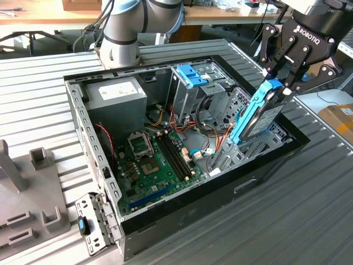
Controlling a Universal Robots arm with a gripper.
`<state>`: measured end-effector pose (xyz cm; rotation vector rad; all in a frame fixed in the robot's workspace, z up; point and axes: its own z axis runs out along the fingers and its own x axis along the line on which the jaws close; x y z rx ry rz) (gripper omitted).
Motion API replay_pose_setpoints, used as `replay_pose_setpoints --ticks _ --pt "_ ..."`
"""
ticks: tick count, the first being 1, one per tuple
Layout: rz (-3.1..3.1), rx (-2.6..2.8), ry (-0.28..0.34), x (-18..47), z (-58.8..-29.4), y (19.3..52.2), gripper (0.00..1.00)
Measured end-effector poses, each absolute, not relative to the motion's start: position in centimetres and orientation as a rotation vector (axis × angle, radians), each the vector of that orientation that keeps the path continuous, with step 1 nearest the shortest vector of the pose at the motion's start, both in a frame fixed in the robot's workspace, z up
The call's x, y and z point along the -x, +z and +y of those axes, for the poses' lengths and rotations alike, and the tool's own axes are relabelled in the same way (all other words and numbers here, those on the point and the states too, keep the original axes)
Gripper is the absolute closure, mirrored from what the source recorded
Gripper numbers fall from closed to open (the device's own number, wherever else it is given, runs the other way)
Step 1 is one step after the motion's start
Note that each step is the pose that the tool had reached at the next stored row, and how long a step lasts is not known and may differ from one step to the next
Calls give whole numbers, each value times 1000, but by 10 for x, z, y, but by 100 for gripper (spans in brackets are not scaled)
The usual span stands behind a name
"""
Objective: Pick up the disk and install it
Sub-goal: 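Pick up the disk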
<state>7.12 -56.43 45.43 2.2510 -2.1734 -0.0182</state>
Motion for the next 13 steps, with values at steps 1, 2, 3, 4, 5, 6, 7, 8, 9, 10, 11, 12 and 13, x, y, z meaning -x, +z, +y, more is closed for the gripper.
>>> replay_pose_setpoints --ticks 1,2,3,4,5,6,7,8,9,10,11,12,13 --pt "-2174 -2251 -18 -73 -564 454 64" --pt "-2174 -2251 -18 -74 -564 454 64" --pt "-2174 -2251 -18 -74 -564 454 64" --pt "-2174 -2251 -18 -74 -564 454 64" --pt "-2174 -2251 -18 -74 -564 453 64" --pt "-2174 -2251 -18 -74 -564 453 64" --pt "-2174 -2251 -18 -74 -564 453 64" --pt "-2174 -2251 -19 -74 -564 448 64" --pt "-2174 -2251 -18 -74 -564 445 64" --pt "-2174 -2251 -18 -74 -564 442 64" --pt "-2173 -2251 -18 -74 -564 438 64" --pt "-2174 -2251 -19 -74 -564 435 64" --pt "-2174 -2251 -18 -74 -564 434 64"
